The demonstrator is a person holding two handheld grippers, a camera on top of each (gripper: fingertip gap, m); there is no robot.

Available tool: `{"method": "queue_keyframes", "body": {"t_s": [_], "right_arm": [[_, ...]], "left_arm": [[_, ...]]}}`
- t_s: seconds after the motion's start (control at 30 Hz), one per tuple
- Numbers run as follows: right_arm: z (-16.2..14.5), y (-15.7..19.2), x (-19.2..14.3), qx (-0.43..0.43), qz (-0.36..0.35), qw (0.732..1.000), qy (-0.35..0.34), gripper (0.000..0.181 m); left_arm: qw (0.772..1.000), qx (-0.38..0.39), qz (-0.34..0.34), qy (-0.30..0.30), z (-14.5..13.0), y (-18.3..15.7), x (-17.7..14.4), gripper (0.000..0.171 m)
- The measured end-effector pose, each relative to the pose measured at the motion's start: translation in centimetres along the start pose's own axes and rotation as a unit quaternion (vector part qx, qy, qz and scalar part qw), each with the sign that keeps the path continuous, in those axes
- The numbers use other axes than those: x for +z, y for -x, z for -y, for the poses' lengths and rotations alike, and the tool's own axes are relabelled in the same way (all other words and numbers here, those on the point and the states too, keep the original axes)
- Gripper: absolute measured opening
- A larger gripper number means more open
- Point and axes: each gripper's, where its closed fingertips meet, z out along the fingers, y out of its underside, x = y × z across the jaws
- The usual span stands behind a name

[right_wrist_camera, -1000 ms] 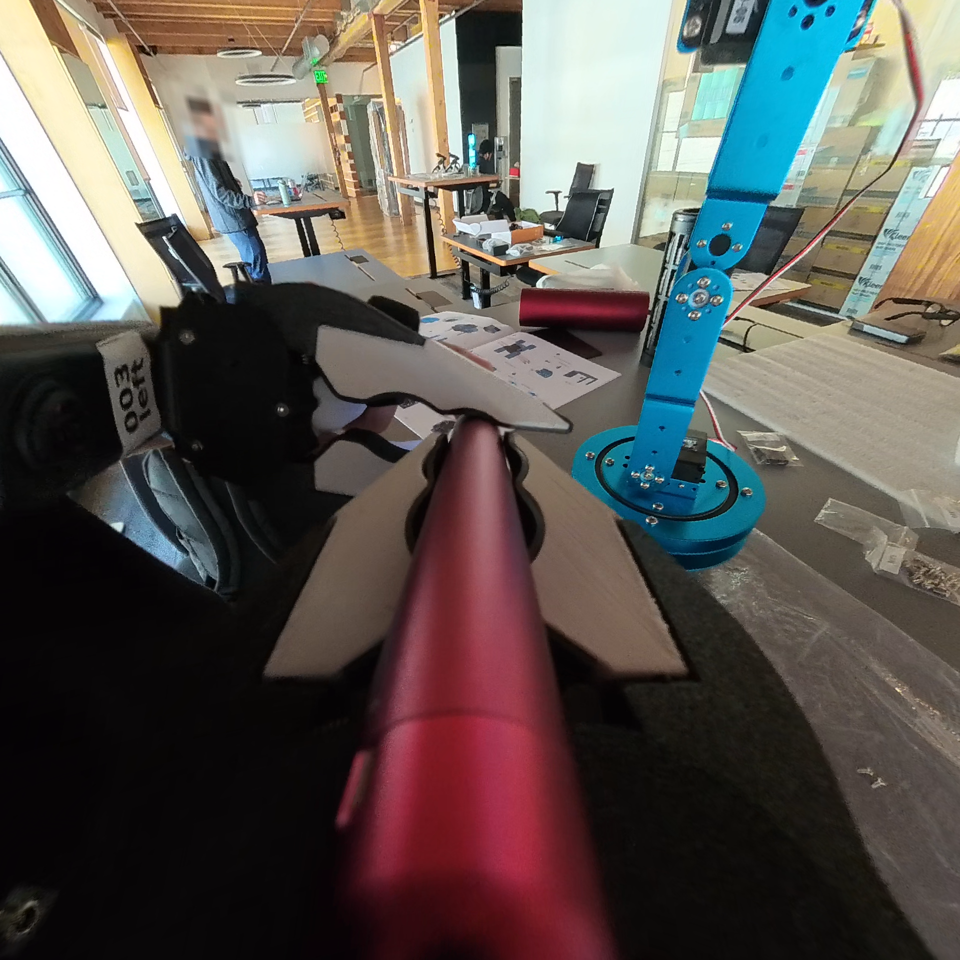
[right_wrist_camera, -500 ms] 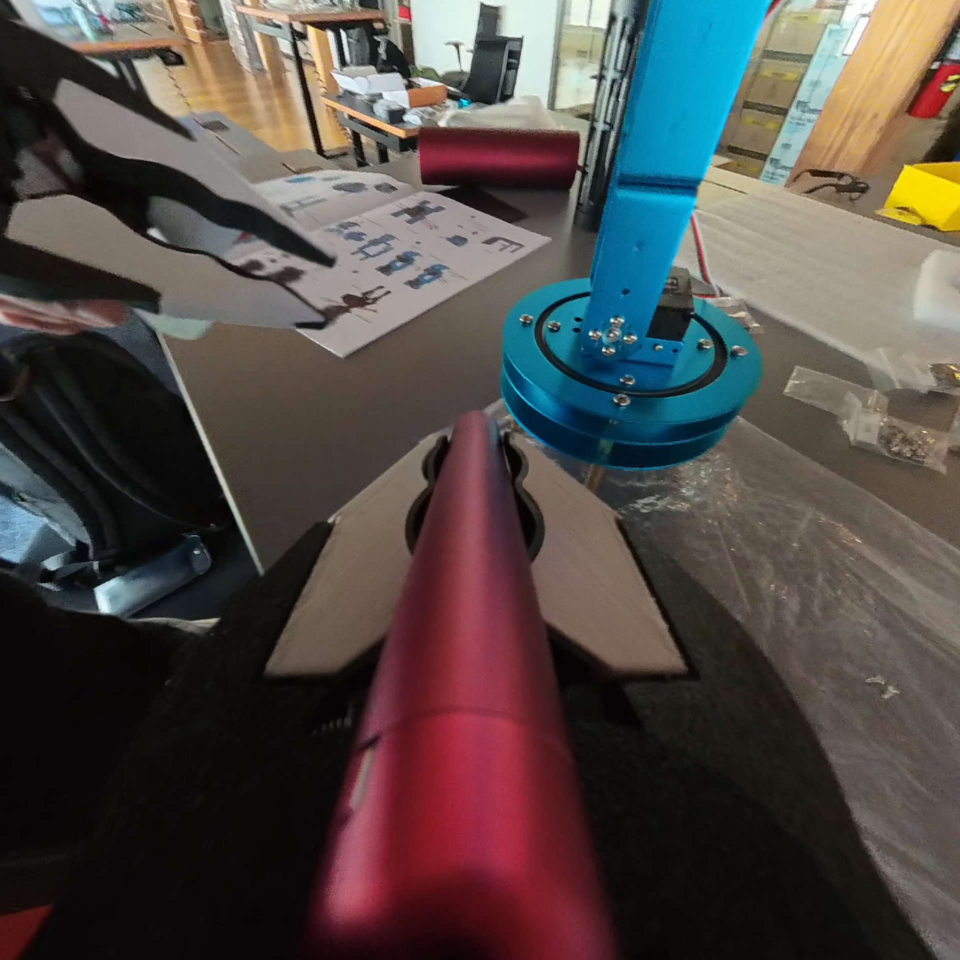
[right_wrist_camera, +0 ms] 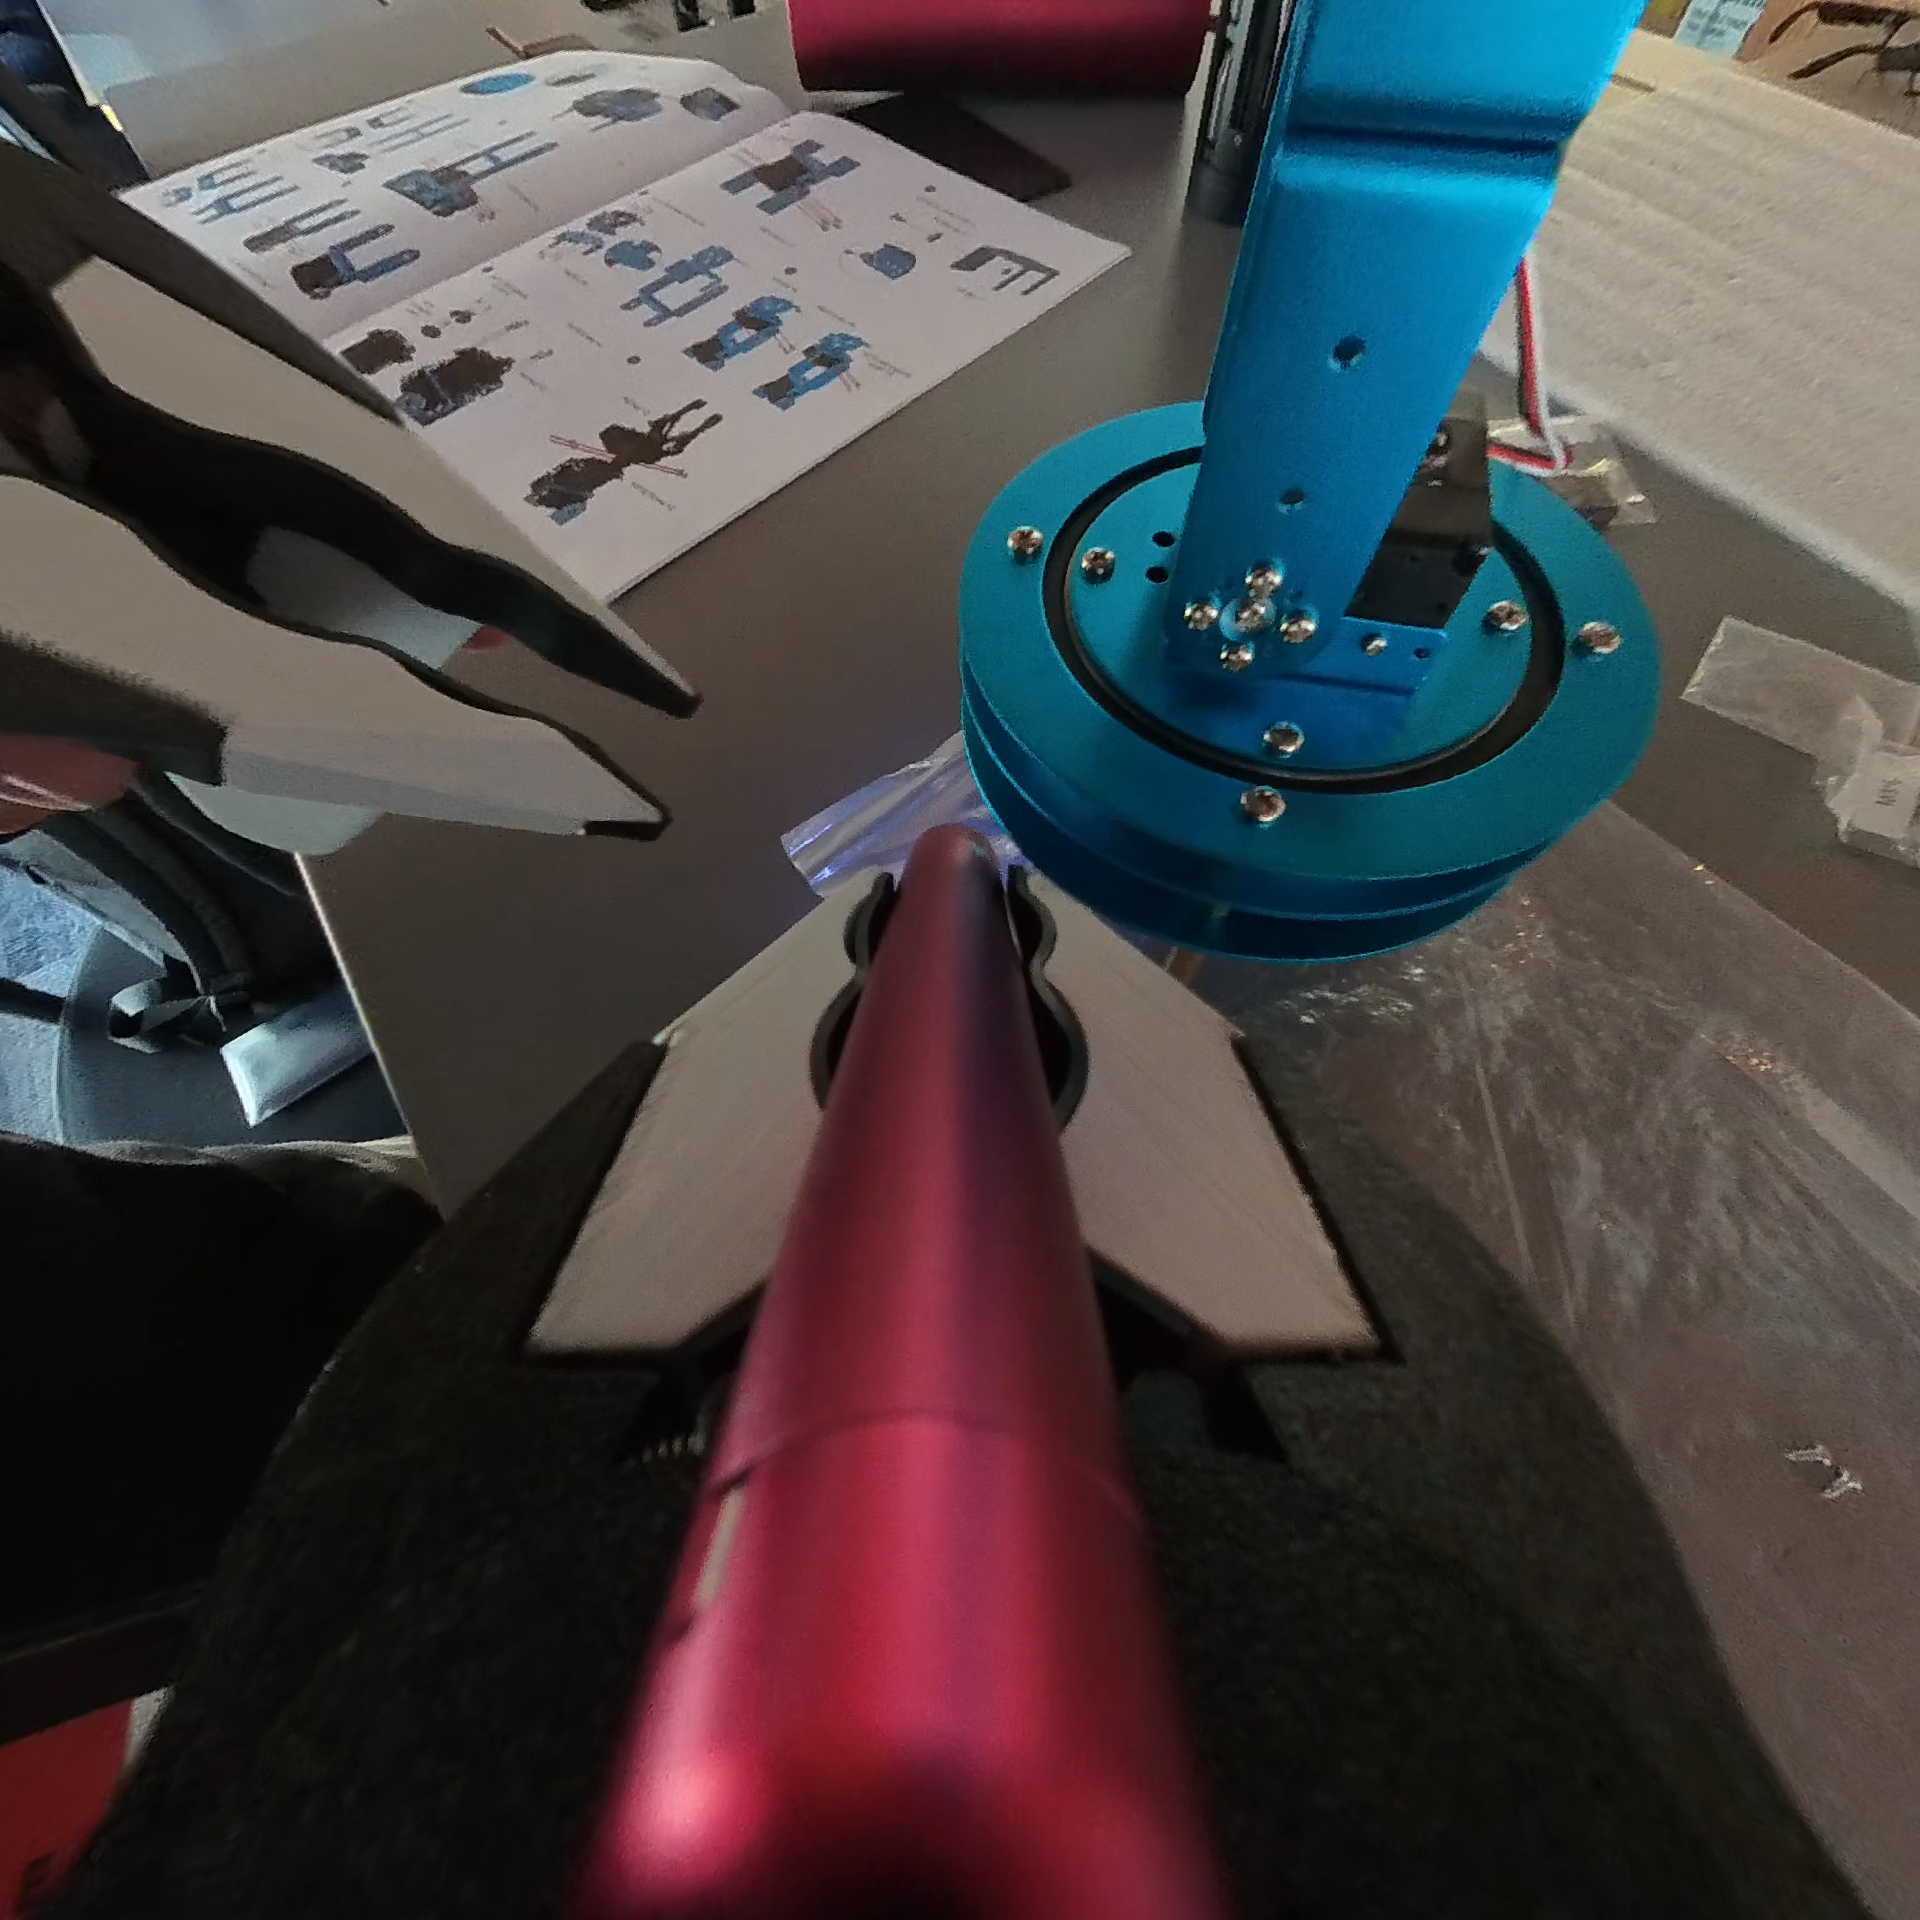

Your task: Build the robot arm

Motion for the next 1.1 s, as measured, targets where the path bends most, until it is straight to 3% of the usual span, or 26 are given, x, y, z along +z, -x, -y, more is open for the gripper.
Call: {"method": "queue_keyframes", "body": {"t_s": [0.3,0.47,0.67,0.8,0.9,1.1], "right_arm": [[-0.2,0.6,-0.7,0.004,0.019,1.000,0.001,0.022],[0.4,0.9,-1.7,0.036,0.037,0.998,-0.019,0.022],[2.2,1.3,-3.6,0.064,0.061,0.995,-0.053,0.023],[3.0,1.5,-4.6,0.058,0.063,0.994,-0.065,0.022],[3.3,1.5,-4.9,0.052,0.061,0.994,-0.068,0.022],[3.5,1.6,-5.6,0.049,0.060,0.994,-0.072,0.022]], "left_arm": [[0.999,0.012,0.021,0.037,-0.3,0.5,3.1,0.022],[0.992,0.110,0.048,0.051,-0.5,1.4,3.8,0.021],[0.983,0.182,0.025,-0.001,1.7,0.2,2.8,0.019],[0.973,0.230,0.036,0.002,2.2,-0.2,2.7,0.015],[0.966,0.254,0.037,-0.003,2.4,-0.6,2.8,0.001],[0.958,0.282,0.048,-0.020,3.0,-0.8,2.8,0.000]]}}
